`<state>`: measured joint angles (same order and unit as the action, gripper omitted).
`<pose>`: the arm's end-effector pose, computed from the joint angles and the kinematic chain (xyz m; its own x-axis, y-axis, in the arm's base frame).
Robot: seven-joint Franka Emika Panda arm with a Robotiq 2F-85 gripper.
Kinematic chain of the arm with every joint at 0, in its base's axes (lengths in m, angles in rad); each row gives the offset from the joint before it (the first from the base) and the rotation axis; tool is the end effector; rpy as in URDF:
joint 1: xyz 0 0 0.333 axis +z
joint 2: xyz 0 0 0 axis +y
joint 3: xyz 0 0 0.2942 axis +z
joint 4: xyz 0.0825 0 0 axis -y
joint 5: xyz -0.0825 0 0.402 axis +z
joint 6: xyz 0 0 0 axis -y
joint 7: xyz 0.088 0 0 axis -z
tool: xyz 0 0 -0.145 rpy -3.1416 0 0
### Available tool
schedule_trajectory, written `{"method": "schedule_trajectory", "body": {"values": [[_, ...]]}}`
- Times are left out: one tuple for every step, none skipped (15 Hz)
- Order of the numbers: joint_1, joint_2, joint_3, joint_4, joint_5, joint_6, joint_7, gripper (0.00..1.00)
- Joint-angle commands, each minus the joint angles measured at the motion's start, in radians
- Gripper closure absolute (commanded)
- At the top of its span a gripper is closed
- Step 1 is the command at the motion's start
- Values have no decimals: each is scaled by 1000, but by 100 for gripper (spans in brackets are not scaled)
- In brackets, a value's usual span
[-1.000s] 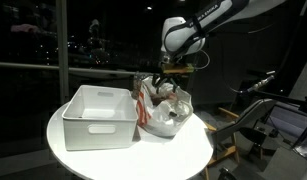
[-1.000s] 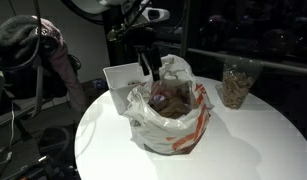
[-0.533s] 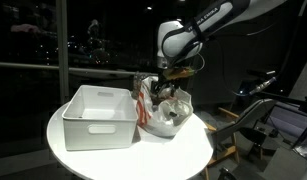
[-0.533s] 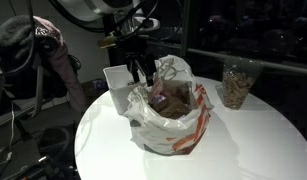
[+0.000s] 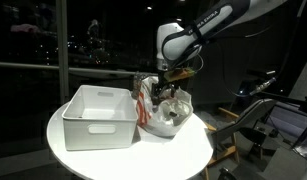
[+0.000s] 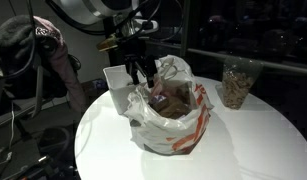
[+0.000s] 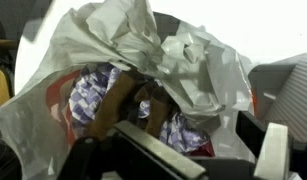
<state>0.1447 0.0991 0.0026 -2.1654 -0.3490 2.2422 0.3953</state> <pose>0.5569 0.0623 0.2798 0.9984 -0.0193 0.0540 -0.0328 -0.9645 0.2621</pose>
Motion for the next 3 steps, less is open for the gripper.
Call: {"method": "schedule_trajectory", "body": {"values": [[-15, 0, 17, 1, -1, -3, 0, 0], [-15, 2, 17, 1, -1, -3, 0, 0], [-15, 5, 17, 1, -1, -3, 0, 0]]}}
